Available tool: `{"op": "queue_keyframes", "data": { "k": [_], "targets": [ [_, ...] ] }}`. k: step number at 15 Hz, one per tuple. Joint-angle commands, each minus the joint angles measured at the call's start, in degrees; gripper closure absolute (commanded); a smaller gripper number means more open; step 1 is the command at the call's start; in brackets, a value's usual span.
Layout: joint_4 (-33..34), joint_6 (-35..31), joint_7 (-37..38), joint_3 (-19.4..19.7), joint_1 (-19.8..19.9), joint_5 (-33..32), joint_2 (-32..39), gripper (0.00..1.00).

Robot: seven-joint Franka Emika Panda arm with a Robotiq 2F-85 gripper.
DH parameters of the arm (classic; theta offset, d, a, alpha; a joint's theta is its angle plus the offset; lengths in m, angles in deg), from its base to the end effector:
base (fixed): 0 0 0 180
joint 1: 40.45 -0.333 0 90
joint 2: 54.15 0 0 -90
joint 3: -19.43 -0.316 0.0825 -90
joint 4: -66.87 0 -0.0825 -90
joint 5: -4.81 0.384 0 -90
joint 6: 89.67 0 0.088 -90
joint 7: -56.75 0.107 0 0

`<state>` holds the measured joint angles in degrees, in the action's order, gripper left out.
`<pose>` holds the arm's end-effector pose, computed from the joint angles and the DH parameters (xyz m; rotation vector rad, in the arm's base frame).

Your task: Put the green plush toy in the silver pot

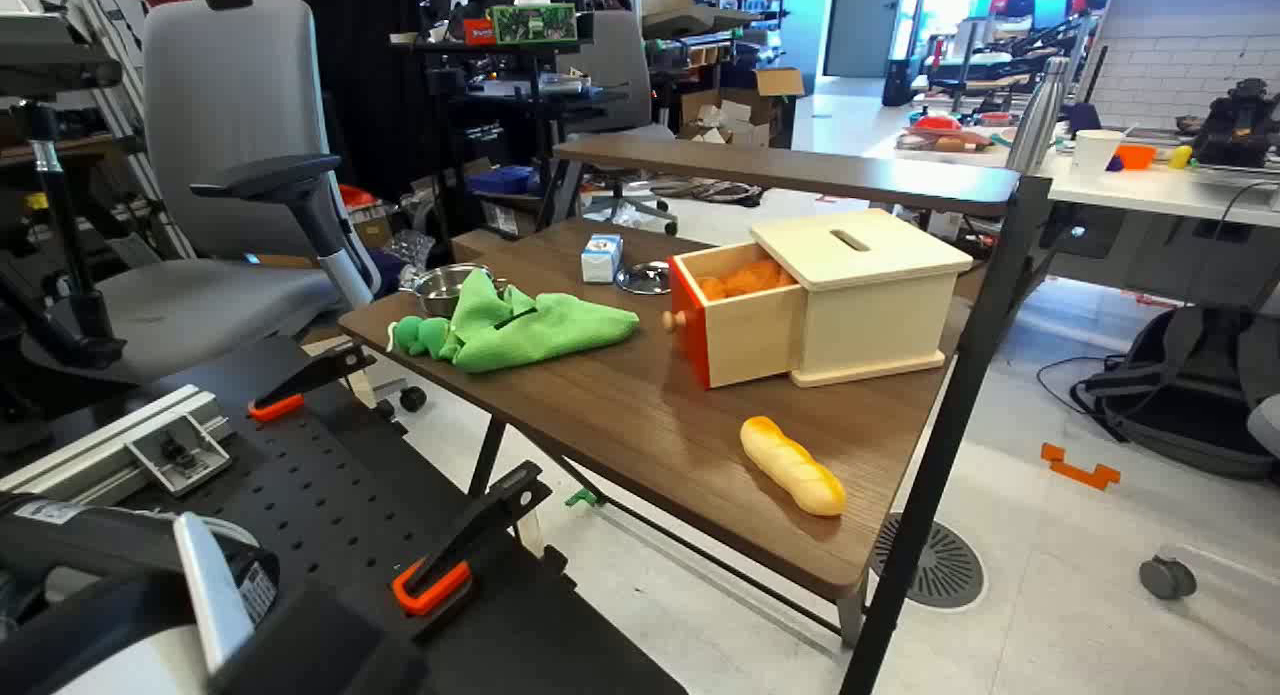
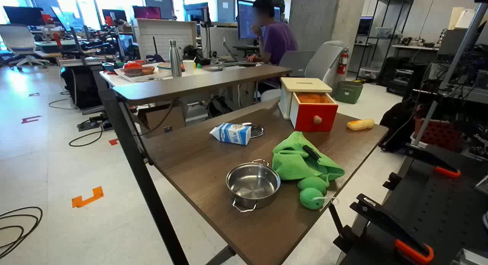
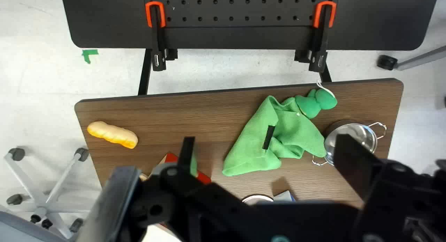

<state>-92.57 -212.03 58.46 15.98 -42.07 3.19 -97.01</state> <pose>0.3232 0.0260 0.4248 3.0759 0.0901 0.1585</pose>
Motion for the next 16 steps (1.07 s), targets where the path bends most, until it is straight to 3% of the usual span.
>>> {"op": "queue_keyframes", "data": {
  "k": [1,7,16],
  "targets": [
    [0.1,0.2,0.1,0.1,-0.2,-0.1,0.0,0.0],
    [0.1,0.2,0.1,0.1,-0.2,-0.1,0.0,0.0],
    [6.2,-5.5,-18.1,1.0,-9.4,0.3,15.6,0.0]
  ]
}}
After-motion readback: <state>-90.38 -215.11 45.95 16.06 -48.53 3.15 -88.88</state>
